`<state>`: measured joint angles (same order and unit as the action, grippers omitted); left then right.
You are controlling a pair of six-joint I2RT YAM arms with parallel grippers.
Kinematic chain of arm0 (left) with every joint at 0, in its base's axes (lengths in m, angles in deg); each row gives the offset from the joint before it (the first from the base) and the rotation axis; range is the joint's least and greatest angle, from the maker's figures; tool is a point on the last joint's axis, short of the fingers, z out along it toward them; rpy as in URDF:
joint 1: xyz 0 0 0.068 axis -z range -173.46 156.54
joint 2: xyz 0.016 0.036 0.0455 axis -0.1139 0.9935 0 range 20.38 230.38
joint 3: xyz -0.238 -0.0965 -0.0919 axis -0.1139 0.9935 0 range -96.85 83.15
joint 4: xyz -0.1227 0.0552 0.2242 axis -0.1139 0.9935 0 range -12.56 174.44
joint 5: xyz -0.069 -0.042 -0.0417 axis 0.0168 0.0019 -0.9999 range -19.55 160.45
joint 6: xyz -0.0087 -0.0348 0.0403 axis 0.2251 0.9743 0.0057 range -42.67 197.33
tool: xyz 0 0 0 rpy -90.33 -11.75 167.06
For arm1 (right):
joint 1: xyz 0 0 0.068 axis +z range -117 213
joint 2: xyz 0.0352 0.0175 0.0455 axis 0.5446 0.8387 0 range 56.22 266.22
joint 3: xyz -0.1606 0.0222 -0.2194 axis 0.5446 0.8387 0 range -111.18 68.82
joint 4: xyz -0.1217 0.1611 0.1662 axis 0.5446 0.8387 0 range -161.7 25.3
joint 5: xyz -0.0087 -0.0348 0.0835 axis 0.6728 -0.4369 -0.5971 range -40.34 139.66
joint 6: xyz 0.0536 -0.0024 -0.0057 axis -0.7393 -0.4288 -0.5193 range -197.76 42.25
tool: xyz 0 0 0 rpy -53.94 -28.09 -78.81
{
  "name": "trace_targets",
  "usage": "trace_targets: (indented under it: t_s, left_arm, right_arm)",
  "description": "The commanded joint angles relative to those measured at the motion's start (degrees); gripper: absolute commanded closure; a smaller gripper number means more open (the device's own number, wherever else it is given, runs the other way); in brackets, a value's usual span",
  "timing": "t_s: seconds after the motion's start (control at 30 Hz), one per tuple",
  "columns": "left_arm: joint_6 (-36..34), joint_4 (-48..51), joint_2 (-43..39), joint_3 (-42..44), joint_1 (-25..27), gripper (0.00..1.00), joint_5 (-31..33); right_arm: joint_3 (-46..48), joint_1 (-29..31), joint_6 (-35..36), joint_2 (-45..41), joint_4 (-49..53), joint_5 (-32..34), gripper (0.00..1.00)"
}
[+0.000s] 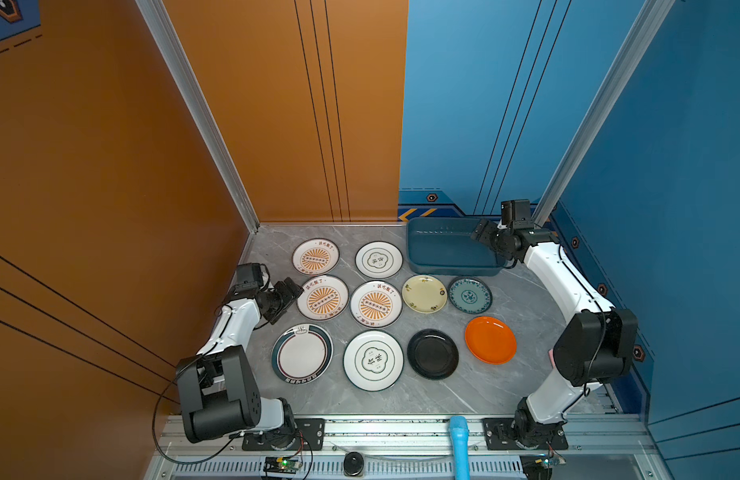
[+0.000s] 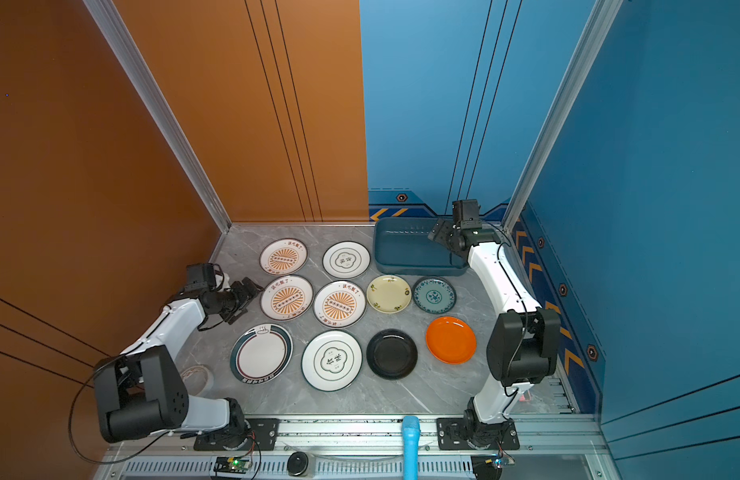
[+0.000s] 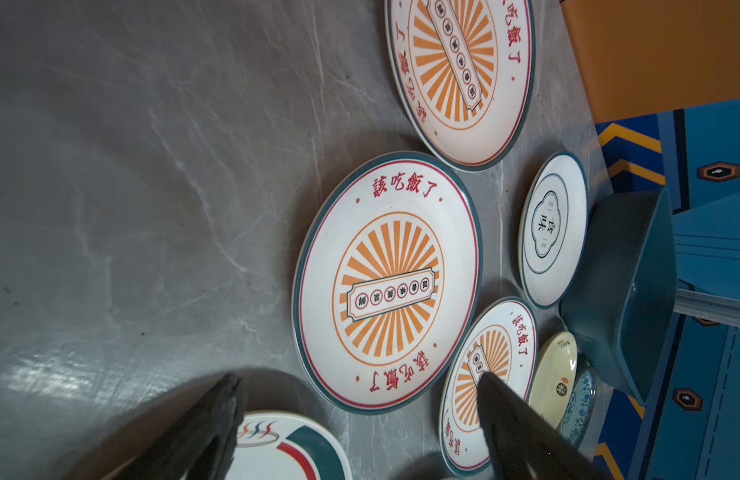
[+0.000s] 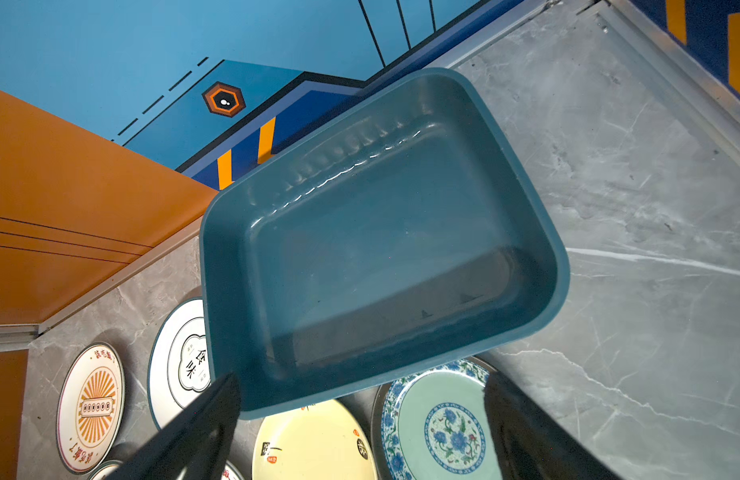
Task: Place the plates into the plastic bin on the countertop
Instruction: 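Move left gripper to far sunburst plate while right gripper moves over bin, then lower the left gripper and pinch the sunburst plate's rim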
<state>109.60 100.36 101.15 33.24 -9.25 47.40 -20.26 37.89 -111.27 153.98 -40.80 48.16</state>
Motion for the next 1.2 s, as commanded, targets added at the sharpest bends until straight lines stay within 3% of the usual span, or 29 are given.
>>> trace_targets:
  t_s: [0.0,0.1,0.33,0.5,0.9,1.17]
  left_arm:
    - [-3.29,-1.63,2.29,1.18,-0.45,0.11,-2.75]
    - [-3.87,-2.46,4.37,0.98,-0.47,0.13,-3.56]
    - [-6.5,-2.7,9.23,-1.18,-0.56,0.26,-5.05]
    - [-7.4,-2.79,12.03,-2.16,-0.82,0.29,-5.56]
    - [-8.8,-4.5,15.46,-1.63,-1.25,0.51,-6.64]
    - [-8.29,-7.72,16.82,0.66,-2.23,0.58,-7.76]
  right_arm:
    - [-2.44,-0.88,-0.83,1.53,-0.15,-1.16,0.07]
    - [-3.66,-0.93,-0.85,2.59,0.54,-1.82,0.08]
    - [-5.88,-0.67,-0.58,4.25,2.04,-2.45,0.09]
    - [-5.96,-0.52,-0.23,4.38,2.66,-2.61,0.09]
    - [-6.59,-0.33,-0.29,4.86,3.34,-2.43,0.1]
    - [-8.52,-0.24,0.21,5.84,4.42,-2.69,0.1]
